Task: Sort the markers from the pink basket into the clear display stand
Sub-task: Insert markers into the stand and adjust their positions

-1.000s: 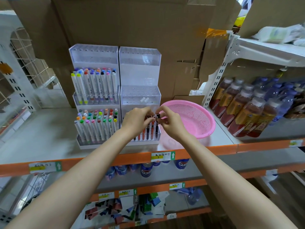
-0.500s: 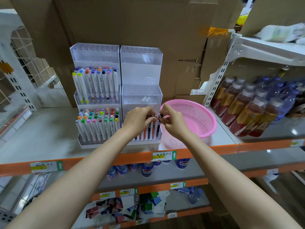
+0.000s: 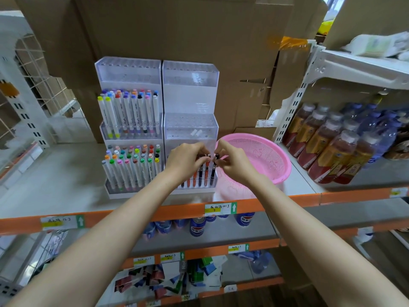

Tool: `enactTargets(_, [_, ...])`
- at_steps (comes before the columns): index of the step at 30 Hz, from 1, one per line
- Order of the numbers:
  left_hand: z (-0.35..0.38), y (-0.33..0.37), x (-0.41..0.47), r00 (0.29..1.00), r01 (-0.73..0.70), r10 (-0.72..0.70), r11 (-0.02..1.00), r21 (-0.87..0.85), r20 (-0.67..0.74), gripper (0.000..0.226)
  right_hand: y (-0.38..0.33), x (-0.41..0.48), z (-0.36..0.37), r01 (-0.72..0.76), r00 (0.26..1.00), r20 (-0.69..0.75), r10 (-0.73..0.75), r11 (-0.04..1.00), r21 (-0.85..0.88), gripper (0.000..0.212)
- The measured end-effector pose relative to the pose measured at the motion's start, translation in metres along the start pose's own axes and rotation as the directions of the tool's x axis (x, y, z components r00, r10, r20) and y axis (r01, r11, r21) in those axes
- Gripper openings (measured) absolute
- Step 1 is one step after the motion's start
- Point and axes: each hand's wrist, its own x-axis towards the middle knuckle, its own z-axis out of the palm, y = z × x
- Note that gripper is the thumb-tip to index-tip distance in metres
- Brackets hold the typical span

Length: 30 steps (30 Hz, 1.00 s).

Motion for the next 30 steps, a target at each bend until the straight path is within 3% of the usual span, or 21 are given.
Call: enactTargets(30, [-0.0017,-0.0007,-0.0043,0.999,-0.036,0.036,0.999,0.031,0.004,0.021,0.0005,0.0024,-0.0011,0.031,1.000,-0.003,-0.031,0.999,0.040,0.019])
